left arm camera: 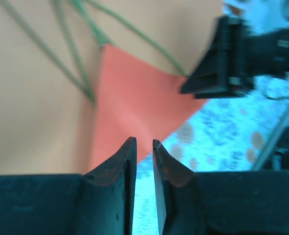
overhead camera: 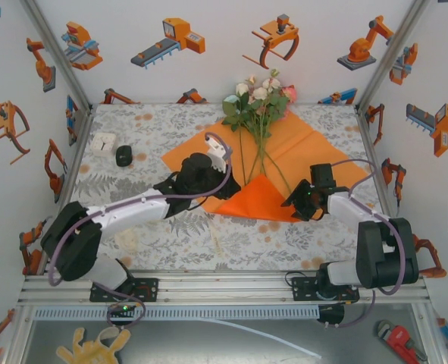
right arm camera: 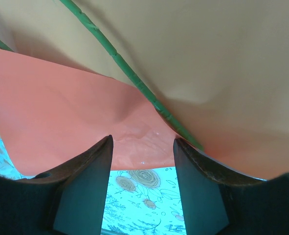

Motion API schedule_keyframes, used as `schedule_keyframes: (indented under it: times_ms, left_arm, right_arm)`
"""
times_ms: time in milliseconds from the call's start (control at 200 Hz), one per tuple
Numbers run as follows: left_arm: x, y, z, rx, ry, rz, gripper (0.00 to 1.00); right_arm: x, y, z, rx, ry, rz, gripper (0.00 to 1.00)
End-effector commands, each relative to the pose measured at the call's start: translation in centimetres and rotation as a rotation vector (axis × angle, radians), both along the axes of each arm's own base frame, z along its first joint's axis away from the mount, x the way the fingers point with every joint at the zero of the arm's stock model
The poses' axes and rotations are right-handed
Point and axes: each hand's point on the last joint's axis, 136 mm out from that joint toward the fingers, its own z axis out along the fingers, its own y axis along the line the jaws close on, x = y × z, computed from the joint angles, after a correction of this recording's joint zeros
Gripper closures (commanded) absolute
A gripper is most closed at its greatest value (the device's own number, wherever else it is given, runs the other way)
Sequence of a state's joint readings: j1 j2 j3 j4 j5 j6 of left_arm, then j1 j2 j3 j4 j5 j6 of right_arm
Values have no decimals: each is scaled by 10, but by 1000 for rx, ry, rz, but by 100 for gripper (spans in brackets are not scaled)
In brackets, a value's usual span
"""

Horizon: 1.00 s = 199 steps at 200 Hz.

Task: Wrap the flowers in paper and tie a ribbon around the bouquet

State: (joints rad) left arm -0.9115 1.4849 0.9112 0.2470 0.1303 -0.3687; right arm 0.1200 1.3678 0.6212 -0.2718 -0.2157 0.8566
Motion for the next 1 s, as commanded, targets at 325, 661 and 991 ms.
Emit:
schedule_keyframes:
  times_ms: [325,661,991]
  left_arm:
    - [-27,-44,-113,256,63,-184,87]
    - [11,-23,-141,215,192,-73,88]
    - [18,9,-149,188,276,-31,89]
  right_arm:
    - [-8,-10,-19,-55,49,0,49]
    - [-11,-6,-20,-38,62,17,49]
    - [-8,-24,12,-109,12,-23,44]
